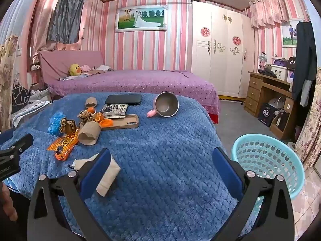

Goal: Collect trash

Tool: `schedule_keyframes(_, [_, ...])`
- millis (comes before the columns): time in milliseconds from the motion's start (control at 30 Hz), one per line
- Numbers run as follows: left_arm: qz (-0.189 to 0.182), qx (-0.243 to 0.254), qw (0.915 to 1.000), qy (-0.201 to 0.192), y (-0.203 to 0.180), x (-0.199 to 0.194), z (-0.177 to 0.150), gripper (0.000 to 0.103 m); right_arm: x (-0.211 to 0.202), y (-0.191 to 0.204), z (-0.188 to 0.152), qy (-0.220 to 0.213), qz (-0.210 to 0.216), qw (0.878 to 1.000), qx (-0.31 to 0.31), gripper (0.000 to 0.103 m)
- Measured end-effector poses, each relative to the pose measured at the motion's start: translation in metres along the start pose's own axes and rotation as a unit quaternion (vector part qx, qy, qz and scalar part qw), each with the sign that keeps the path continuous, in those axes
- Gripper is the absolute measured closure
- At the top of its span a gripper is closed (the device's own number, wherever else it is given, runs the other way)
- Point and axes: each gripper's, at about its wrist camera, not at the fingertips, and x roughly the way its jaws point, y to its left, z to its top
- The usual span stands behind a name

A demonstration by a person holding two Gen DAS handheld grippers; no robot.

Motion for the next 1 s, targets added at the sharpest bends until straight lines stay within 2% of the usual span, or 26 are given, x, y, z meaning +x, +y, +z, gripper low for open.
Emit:
schedule_keyframes(233, [0.001, -0.001, 1.0000, 0.000, 0.0009, -0.0003, 0.0003, 0.005, -0.0018, 0.0028, 0.0006, -0.010, -0.009, 1.000, -0.006, 0.004])
schedule_keyframes(1000, [0.002, -0.001, 1.0000, -0.002, 0.0030, -0.0003, -0.0001, 0.005, 0.0002, 0.0003, -0.0029, -0.006, -0.016, 1.000, -0.003, 0.004])
